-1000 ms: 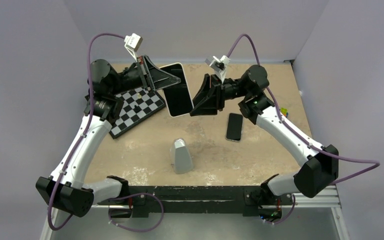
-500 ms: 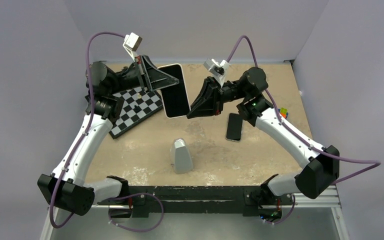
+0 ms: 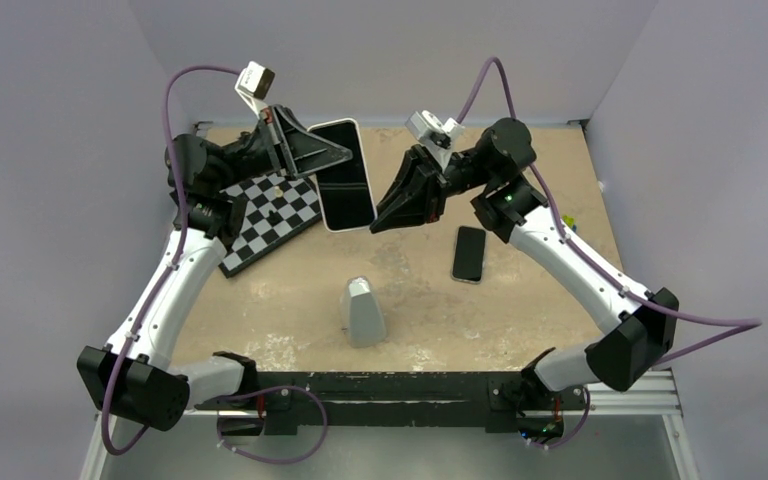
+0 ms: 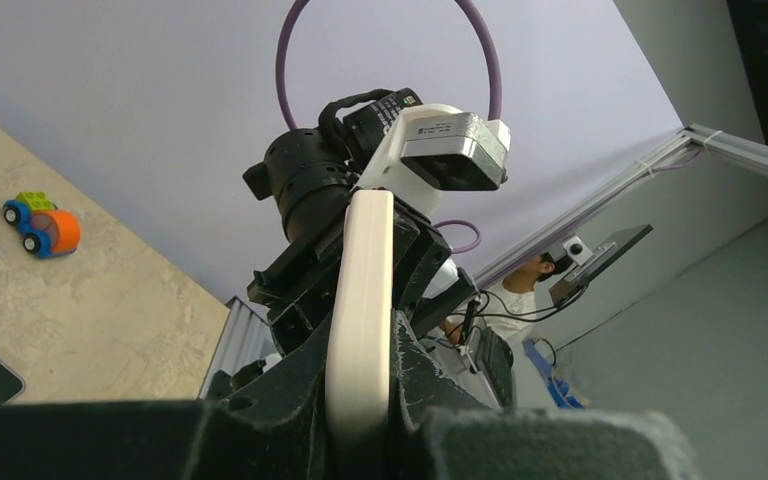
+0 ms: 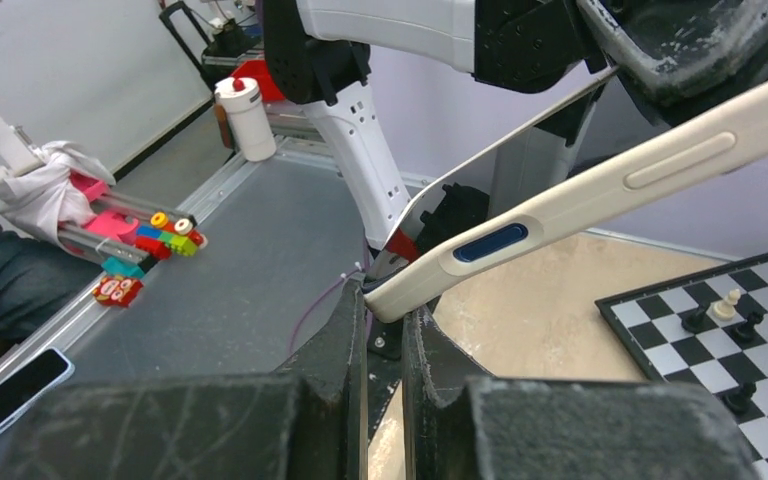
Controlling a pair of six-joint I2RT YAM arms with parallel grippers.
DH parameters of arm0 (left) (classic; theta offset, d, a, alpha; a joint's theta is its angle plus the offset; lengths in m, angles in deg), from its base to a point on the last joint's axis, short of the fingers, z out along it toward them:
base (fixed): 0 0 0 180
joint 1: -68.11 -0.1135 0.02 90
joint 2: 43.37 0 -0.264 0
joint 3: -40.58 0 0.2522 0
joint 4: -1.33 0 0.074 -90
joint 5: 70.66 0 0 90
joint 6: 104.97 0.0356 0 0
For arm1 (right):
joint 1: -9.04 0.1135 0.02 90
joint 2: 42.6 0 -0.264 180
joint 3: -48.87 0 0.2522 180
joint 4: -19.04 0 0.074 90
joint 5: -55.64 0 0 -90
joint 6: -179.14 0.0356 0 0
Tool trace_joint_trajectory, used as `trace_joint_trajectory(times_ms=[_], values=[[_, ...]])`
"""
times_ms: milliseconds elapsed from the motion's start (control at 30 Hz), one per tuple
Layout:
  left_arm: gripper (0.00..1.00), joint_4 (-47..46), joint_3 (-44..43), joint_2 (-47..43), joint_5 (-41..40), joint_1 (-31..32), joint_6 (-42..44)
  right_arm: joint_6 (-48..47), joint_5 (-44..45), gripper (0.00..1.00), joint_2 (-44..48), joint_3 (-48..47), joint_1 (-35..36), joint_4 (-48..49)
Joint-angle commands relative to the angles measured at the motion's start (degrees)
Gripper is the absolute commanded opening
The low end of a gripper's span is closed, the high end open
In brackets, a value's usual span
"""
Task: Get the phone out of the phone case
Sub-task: Remove the phone case from the phone.
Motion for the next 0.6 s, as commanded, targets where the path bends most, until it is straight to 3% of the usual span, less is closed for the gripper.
trace_joint_trajectory(times_ms=[0, 167, 433, 567], values=[[0.00, 1.3, 0.7, 0.4, -0.2, 2.0, -4.4, -10.7, 11.1, 0.00, -1.7, -7.3, 1.1, 2.3], [0.00, 0.5, 0.4, 0.5, -0.8, 2.5, -4.8, -12.0, 14.8, 0.00, -2.1, -8.8, 1.1, -0.5], [0.00, -1.8, 0.5, -0.2, -2.3, 2.6, -5.0, -17.4, 33.5, 0.00, -0.6, -8.4, 1.4, -12.3], [0.00, -3.3, 0.8, -1.1, -5.6, 2.4, -2.4, -15.6, 32.3, 0.00, -1.2, -9.5, 1.3, -19.6]])
